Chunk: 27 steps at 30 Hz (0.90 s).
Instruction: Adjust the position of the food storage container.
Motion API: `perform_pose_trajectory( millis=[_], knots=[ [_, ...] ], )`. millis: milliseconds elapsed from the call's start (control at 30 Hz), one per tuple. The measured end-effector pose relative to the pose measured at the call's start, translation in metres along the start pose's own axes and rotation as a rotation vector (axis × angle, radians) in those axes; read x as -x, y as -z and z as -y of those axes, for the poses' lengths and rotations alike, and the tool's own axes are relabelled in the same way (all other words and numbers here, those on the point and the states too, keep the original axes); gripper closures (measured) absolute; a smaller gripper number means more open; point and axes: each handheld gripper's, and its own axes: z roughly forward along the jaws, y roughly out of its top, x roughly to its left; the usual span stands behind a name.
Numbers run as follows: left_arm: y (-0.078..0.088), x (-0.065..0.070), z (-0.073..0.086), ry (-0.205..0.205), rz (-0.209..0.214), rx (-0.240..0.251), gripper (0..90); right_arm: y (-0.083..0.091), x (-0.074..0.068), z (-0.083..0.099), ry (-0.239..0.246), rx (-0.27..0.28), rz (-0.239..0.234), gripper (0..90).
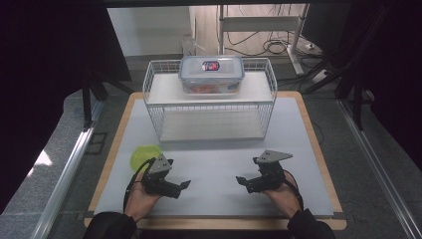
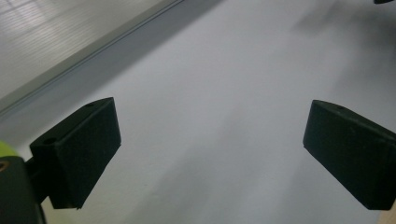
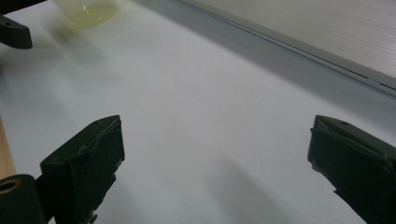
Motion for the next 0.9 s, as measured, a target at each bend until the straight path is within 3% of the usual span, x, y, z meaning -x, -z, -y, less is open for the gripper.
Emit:
perform_pose_trajectory(
  millis=[100,200,267,333,367,400,533,733,900],
  knots=[
    [0.004,-0.007,-0.004,0.049,-0.012,0.015,6.3,0.0,0.001,0.0,-0.006,-0.007,-0.002,4.0],
    [0.009,-0.014,-0.006,0.073,-0.023,0.033,19.5,-0.002,0.002,0.001,-0.013,-0.01,-0.006,4.1],
    [0.014,-0.021,-0.007,0.093,-0.012,0.052,36.9,-0.002,0.001,0.001,-0.017,-0.016,-0.011,4.3],
    [0.018,-0.027,-0.009,0.107,-0.012,0.06,48.7,-0.003,0.001,0.001,-0.012,-0.016,-0.011,4.4],
    [0.022,-0.034,-0.009,0.11,-0.03,0.063,54.1,-0.003,0.001,0.001,-0.012,-0.017,-0.012,4.4],
    [0.024,-0.037,-0.01,0.114,-0.035,0.065,65.7,-0.004,0.0,0.001,-0.007,-0.021,-0.013,4.4],
    [0.037,-0.053,-0.01,0.147,-0.077,0.091,88.1,-0.004,0.0,0.001,-0.013,-0.019,-0.018,4.6],
    [0.058,-0.082,0.002,0.172,-0.203,0.076,90.0,-0.004,0.002,0.002,-0.014,-0.026,-0.02,5.3],
    [0.075,-0.11,0.022,0.251,-0.295,0.077,90.0,-0.005,0.002,0.002,-0.014,-0.034,-0.022,5.6]
  ],
)
